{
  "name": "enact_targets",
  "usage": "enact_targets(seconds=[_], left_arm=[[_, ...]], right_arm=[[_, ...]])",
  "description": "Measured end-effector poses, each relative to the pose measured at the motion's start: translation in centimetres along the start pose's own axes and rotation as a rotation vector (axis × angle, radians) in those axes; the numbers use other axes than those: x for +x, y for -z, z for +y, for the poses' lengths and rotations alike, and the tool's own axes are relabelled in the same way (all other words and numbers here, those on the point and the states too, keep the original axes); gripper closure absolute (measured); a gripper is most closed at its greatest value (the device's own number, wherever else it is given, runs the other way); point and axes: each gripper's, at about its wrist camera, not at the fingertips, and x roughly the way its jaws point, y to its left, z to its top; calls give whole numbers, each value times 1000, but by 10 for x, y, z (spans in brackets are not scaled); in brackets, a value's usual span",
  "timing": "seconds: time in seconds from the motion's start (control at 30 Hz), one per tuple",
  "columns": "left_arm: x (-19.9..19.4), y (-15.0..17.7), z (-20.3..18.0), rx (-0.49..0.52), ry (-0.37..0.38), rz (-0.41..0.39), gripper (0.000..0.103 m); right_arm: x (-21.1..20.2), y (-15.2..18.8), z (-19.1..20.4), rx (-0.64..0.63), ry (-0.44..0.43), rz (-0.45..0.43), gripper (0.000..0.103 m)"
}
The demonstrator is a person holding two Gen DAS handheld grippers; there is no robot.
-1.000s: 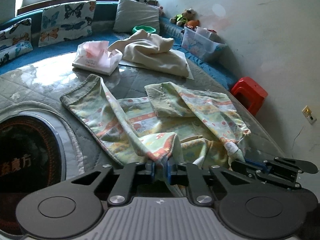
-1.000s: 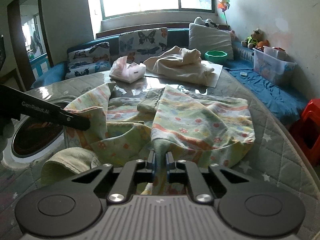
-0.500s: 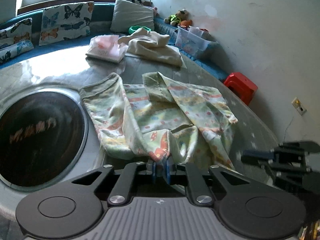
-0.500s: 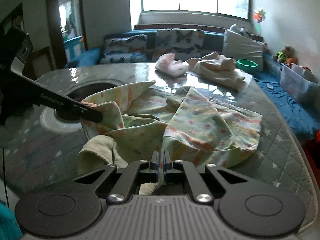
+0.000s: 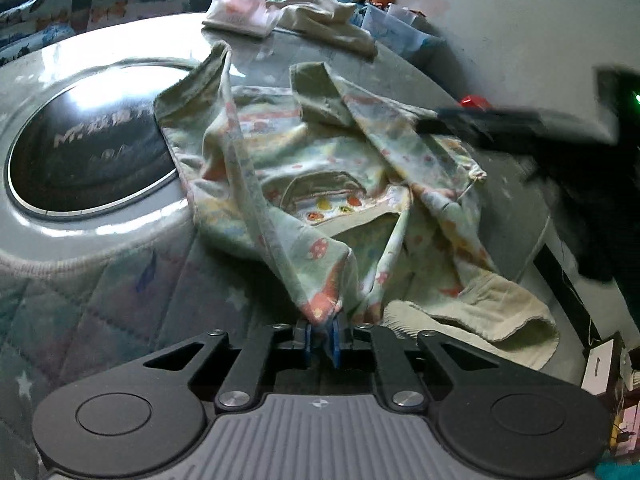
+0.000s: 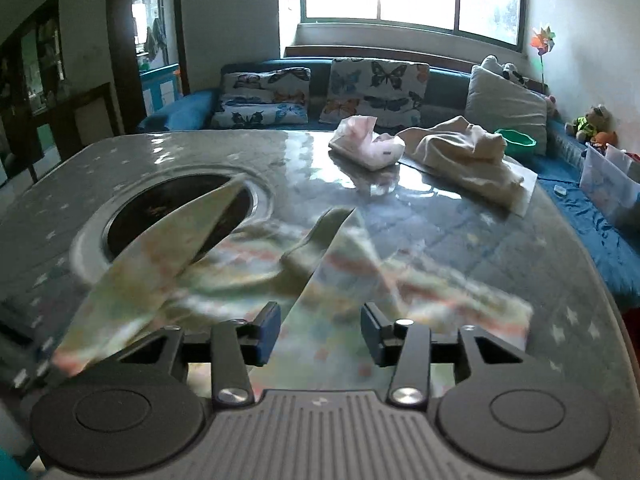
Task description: Fold clothes
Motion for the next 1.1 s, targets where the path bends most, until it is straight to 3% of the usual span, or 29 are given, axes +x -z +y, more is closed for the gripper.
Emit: enact_targets(seconds=[0.23,0.3,0.37,0.4,0.5,0.53,0.63,0.93,1.1], left_arm=[[-8,-4,6,-2,-23,-11,78],[-12,-3,8,-2,-34,-17,65],[-16,-2,9,-3,-44,-23,59],[-18,-3,10,-2,-46,-28,59],[-24,-9,11,6,-55,-47,56],[-26,-12,10,15,-59,-59,56],[-33,-23,5,41,-58,-101,56],[-37,-70,-9,88,-33,-247,48],[-3,-95,-16,87,-11,-225,45]], right_arm=[[66,-30,-24,53,20,44,44],[83,-32,-32,84,10,69,44],[96,-31,-38,112,-5,95,45],[98,-29,-38,112,-14,101,49],[101,-24,-39,107,-37,116,77],[98,-23,-37,94,-36,110,87],[80,-22,-34,67,-6,69,96],[-7,-5,-51,89,212,-88,98],[-57,24,-58,130,403,-140,98]])
